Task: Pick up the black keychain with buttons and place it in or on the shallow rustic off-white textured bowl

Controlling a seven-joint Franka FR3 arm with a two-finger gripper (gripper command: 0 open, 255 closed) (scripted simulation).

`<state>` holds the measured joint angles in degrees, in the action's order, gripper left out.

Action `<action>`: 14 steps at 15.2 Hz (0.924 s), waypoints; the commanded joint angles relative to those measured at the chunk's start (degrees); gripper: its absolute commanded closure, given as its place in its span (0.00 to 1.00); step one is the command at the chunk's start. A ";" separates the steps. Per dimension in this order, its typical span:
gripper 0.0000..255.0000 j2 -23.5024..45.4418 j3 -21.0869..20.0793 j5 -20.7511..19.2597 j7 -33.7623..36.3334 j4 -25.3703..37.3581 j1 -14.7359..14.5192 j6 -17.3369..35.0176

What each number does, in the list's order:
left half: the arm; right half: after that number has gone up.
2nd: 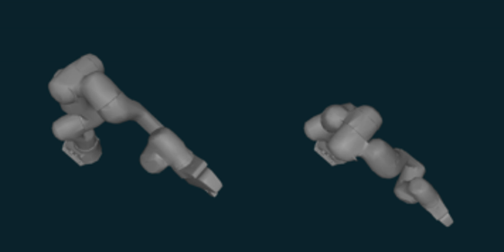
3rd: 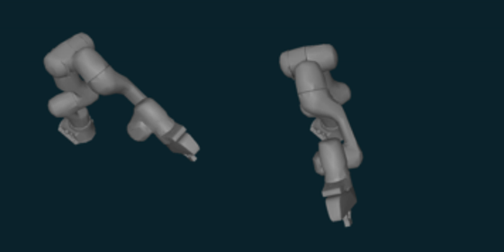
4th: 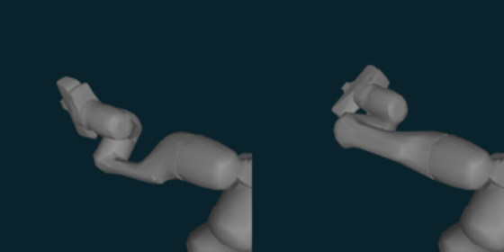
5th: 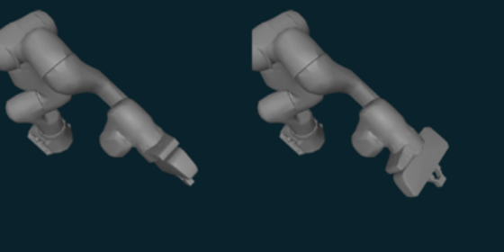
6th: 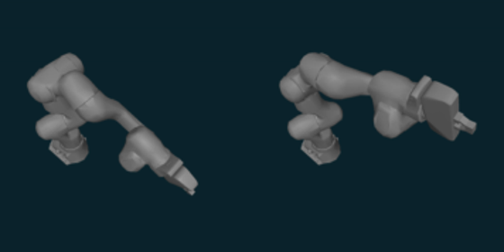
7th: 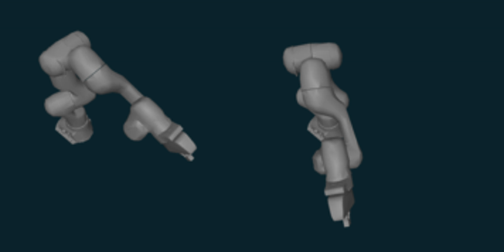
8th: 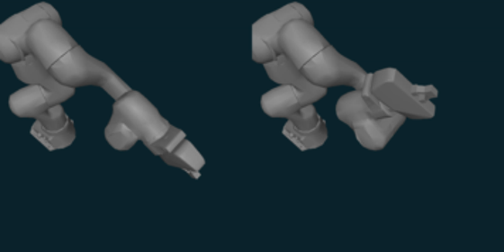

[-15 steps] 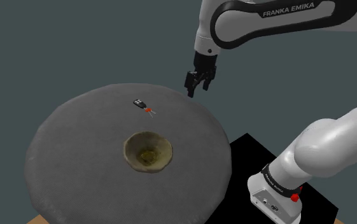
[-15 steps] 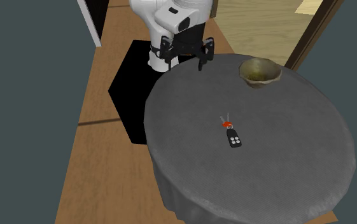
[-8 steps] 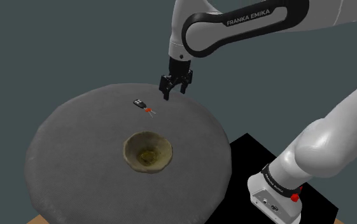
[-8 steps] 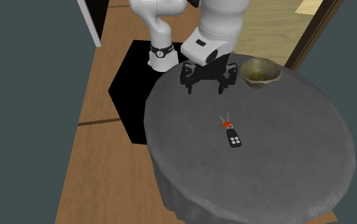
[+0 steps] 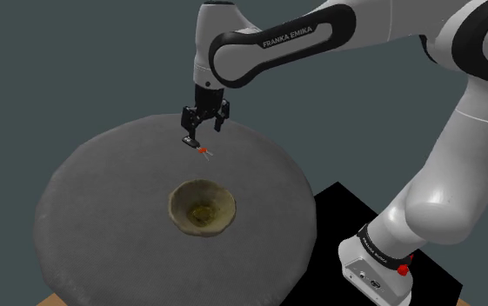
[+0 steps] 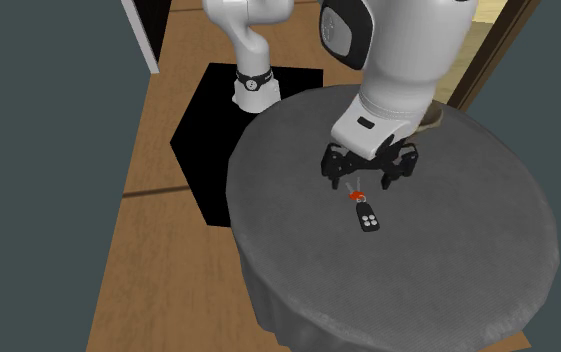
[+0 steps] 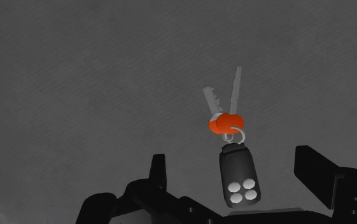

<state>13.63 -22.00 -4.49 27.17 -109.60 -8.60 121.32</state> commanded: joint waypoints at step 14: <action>0.00 7.09 0.65 -2.94 2.93 1.94 -1.86 5.39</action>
<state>20.71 -21.35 -7.42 30.10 -107.65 -10.46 126.68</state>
